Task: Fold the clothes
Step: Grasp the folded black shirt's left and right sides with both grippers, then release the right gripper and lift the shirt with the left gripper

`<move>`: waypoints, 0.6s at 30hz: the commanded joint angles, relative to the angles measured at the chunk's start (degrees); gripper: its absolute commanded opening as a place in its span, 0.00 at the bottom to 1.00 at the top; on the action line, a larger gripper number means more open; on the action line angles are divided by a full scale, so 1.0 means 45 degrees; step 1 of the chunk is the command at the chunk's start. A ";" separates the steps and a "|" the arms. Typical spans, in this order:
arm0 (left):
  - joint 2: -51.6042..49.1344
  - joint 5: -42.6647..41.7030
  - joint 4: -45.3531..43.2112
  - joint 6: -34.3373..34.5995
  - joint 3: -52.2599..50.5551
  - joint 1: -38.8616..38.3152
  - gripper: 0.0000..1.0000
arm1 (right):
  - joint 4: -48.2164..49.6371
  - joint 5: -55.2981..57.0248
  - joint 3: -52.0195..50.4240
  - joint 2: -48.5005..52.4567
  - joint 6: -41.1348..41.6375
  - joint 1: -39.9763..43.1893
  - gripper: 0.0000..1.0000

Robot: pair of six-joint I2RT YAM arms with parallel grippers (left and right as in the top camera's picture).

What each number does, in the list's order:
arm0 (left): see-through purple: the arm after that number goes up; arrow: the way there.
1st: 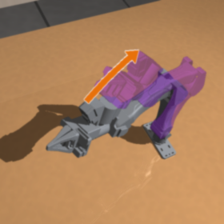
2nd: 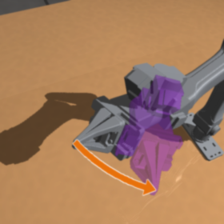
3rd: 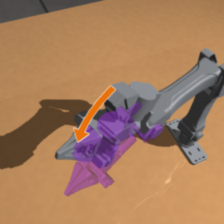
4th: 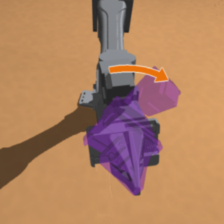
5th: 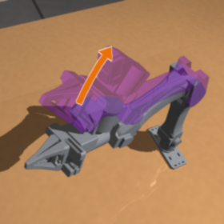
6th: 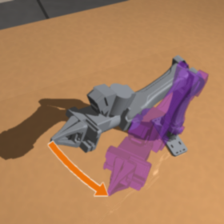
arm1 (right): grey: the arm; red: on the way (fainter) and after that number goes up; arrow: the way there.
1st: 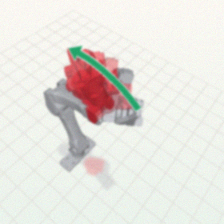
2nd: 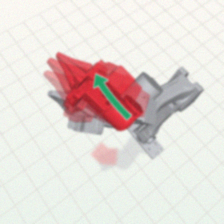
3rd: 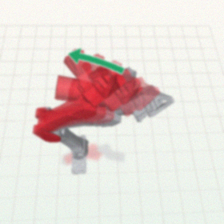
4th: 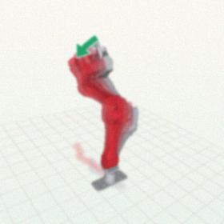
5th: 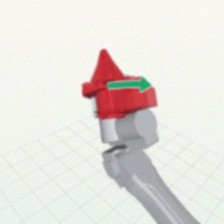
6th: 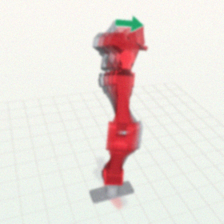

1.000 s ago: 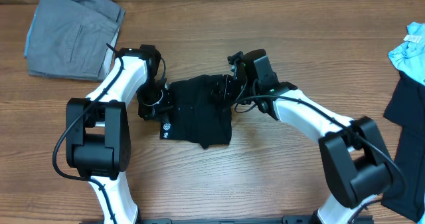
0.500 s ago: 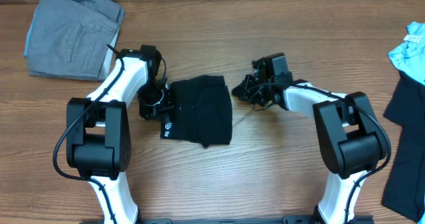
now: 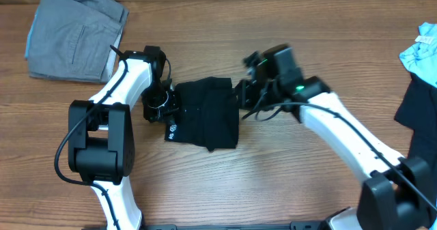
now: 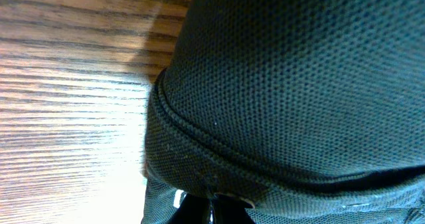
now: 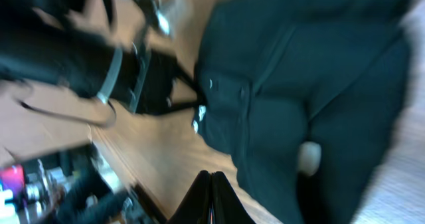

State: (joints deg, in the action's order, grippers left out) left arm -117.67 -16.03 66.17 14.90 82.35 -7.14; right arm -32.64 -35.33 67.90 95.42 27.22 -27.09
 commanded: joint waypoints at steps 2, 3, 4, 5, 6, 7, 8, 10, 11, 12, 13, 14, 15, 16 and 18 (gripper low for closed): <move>0.0126 -0.0117 -0.0053 -0.0068 -0.0073 -0.0092 0.05 | 0.0097 0.0160 -0.0316 0.1642 -0.0044 -0.0937 0.04; 0.0126 -0.0117 -0.0044 -0.0068 -0.0073 -0.0092 0.05 | 0.0160 0.0165 -0.0345 0.1938 -0.0005 -0.0981 0.04; 0.0126 -0.0117 -0.0015 -0.0068 -0.0073 -0.0092 0.05 | 0.0185 0.0160 -0.0389 0.2283 -0.0005 -0.0976 0.04; 0.0126 -0.0117 0.0049 -0.0068 -0.0073 -0.0092 0.05 | 0.0175 0.0155 -0.0471 0.2798 0.0126 -0.0869 0.04; 0.0126 -0.0117 0.0092 -0.0068 -0.0073 -0.0092 0.04 | 0.0165 0.0155 -0.0520 0.3109 0.0248 -0.0753 0.04; 0.0126 -0.0107 0.0097 -0.0083 -0.0073 -0.0092 0.04 | 0.0034 0.0165 -0.0554 0.3487 0.0282 -0.0583 0.04; 0.0126 -0.0112 0.0097 -0.0083 -0.0073 -0.0092 0.04 | -0.0034 0.0170 -0.0583 0.3623 0.0282 -0.0495 0.04; 0.0126 -0.0107 0.0102 -0.0175 -0.0073 -0.0092 0.04 | -0.0704 0.0918 -0.0627 0.3755 0.0549 -0.0199 0.04; 0.0126 0.0010 0.0146 -0.0165 -0.0073 -0.0087 0.04 | -0.1010 0.1394 -0.0612 0.3696 0.0738 -0.0107 0.04; 0.0126 0.0223 0.0219 -0.0160 -0.0073 -0.0058 0.04 | -0.1530 0.2123 -0.0554 0.3531 0.0763 0.0015 0.04; 0.0126 0.0437 0.0301 -0.0151 -0.0073 -0.0063 0.04 | -0.1943 0.2628 -0.0466 0.3371 0.0772 0.0087 0.04; 0.0126 0.0704 0.0403 -0.0063 -0.0073 -0.0058 0.04 | -0.2375 0.3138 -0.0345 0.3196 0.0831 0.0136 0.04; 0.0126 0.1064 0.0568 0.0155 -0.0053 -0.0044 0.04 | -0.2982 0.3934 -0.0160 0.2885 0.1069 0.0194 0.04; 0.0126 0.1399 0.0748 0.0355 0.0000 -0.0039 0.04 | -0.3487 0.4575 0.0034 0.2579 0.1219 0.0223 0.04; 0.0204 0.1783 0.1205 0.0461 0.0257 -0.0024 0.04 | -0.4342 0.5333 0.0505 0.1783 0.1253 0.0243 0.04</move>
State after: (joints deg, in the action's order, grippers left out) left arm -117.67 -12.60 69.63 15.20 82.32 -7.14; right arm -50.17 -20.91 66.43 109.08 31.46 -26.52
